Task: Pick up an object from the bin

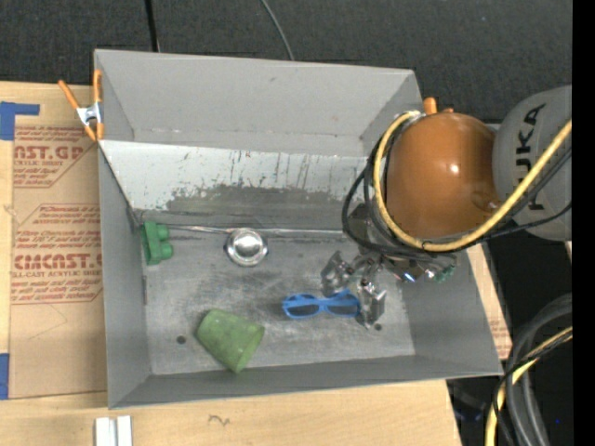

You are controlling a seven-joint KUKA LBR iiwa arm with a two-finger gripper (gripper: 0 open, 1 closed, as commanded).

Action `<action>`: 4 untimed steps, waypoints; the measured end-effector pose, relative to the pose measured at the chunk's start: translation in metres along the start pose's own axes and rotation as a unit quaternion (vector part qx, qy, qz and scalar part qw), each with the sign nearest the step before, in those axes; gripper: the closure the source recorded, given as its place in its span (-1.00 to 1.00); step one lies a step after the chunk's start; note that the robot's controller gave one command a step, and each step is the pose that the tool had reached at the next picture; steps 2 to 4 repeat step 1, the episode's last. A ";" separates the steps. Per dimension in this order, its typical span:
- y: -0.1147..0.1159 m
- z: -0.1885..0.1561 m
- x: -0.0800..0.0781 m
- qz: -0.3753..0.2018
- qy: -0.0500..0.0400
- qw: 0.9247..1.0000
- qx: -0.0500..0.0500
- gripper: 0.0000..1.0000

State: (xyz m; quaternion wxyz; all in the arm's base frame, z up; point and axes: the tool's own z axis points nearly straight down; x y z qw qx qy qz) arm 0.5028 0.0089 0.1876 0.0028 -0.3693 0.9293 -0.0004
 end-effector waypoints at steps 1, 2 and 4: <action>-0.077 -0.076 -0.028 -0.107 -0.001 0.994 0.002 1.00; -0.077 -0.076 -0.028 -0.107 -0.001 0.994 0.002 1.00; -0.077 -0.076 -0.028 -0.107 -0.001 0.994 0.002 1.00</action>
Offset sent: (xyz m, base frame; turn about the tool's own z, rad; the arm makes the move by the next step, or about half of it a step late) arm 0.0703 -0.0370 0.0737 -0.2177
